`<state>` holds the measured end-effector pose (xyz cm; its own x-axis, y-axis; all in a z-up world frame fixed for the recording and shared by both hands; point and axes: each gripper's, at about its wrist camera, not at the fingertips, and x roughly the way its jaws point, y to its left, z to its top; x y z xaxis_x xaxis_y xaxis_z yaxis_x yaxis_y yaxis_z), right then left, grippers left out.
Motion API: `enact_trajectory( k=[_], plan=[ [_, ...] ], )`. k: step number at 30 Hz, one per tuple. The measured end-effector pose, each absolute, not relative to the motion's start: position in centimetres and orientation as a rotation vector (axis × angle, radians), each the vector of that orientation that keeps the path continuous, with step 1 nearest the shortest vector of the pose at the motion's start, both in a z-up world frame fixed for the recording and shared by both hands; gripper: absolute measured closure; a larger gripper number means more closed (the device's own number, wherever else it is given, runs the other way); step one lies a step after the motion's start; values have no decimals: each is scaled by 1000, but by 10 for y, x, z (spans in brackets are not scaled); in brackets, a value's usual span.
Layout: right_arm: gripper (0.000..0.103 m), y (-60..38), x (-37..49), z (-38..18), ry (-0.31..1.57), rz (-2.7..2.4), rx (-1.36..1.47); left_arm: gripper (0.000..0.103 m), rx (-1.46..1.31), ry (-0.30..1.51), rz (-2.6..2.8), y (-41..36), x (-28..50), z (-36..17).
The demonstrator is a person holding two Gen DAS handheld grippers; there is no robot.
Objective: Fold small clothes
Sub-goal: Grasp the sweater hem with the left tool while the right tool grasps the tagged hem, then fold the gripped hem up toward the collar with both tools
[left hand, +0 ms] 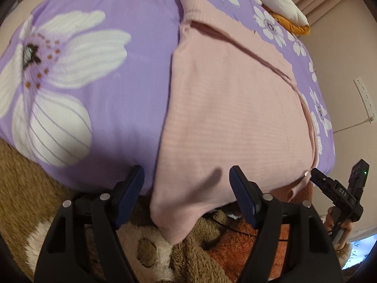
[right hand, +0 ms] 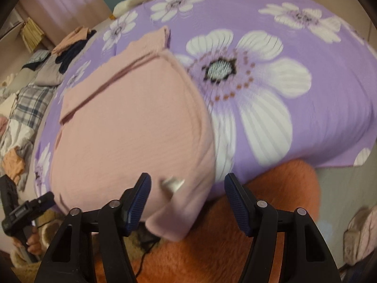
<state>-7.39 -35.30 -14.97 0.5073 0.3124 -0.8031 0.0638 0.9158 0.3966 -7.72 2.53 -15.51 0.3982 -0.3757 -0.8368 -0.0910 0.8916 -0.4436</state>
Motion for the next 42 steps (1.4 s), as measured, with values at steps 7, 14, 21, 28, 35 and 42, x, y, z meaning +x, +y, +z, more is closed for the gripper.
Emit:
enact_trajectory(
  k=[7, 14, 21, 28, 35, 42],
  plan=[
    [56, -336, -66, -162, 1089, 190, 366, 58, -601, 1218, -231, 20, -74, -180],
    [97, -339, -74, -146, 1046, 220, 338, 92, -516, 1150, -275, 5, -81, -152],
    [97, -351, -69, -104, 912, 362, 438, 93, -585, 1019, -334, 19, -76, -108],
    [97, -359, -28, -81, 808, 338, 476, 92, -674, 972, -362, 31, -45, -97],
    [97, -363, 13, -94, 832, 273, 483, 92, -641, 968, -337, 32, -3, -92],
    [97, -362, 61, -115, 879, 214, 501, 92, -585, 996, -268, 28, 51, -106]
  ],
)
